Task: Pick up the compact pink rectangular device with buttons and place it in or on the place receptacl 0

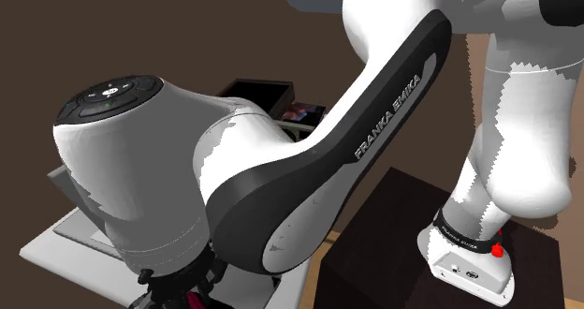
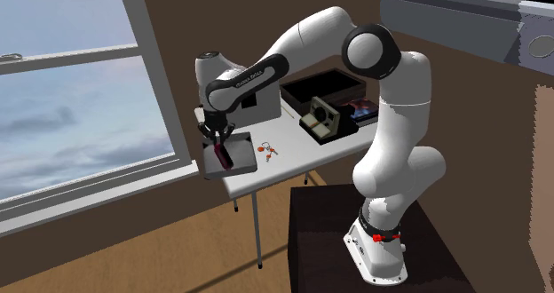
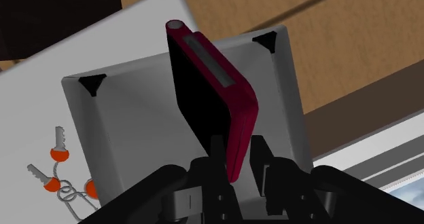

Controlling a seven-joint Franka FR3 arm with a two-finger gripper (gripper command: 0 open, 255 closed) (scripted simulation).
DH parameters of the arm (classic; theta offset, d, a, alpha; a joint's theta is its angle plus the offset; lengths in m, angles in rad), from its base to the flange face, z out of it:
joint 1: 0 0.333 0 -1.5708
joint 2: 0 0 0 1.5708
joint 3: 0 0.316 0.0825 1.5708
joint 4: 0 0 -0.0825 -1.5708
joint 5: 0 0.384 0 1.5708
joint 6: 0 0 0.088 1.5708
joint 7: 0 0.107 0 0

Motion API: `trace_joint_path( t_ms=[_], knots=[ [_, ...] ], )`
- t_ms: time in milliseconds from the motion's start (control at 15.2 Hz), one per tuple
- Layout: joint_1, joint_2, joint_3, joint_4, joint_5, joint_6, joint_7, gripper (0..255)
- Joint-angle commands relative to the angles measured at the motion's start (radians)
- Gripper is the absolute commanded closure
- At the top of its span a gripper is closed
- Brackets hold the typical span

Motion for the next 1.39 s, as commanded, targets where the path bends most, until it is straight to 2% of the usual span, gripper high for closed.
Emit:
trace_joint_path(
  t_ms=[0,198,264,594,858,1320],
  knots=[
    [0.001,0.005,-0.001,-0.009,0.000,-0.005,0.000,255],
    [0.001,0.005,-0.001,-0.009,0.000,-0.005,0.000,255],
    [-0.001,0.006,-0.002,-0.012,-0.001,0.000,-0.002,0],
    [0.001,0.005,-0.001,-0.009,0.000,-0.005,0.000,0],
    [-0.034,-0.069,0.036,0.044,0.074,-0.106,-0.047,0],
    [-0.034,-0.069,0.036,0.044,0.074,-0.106,-0.048,0]
  ],
)
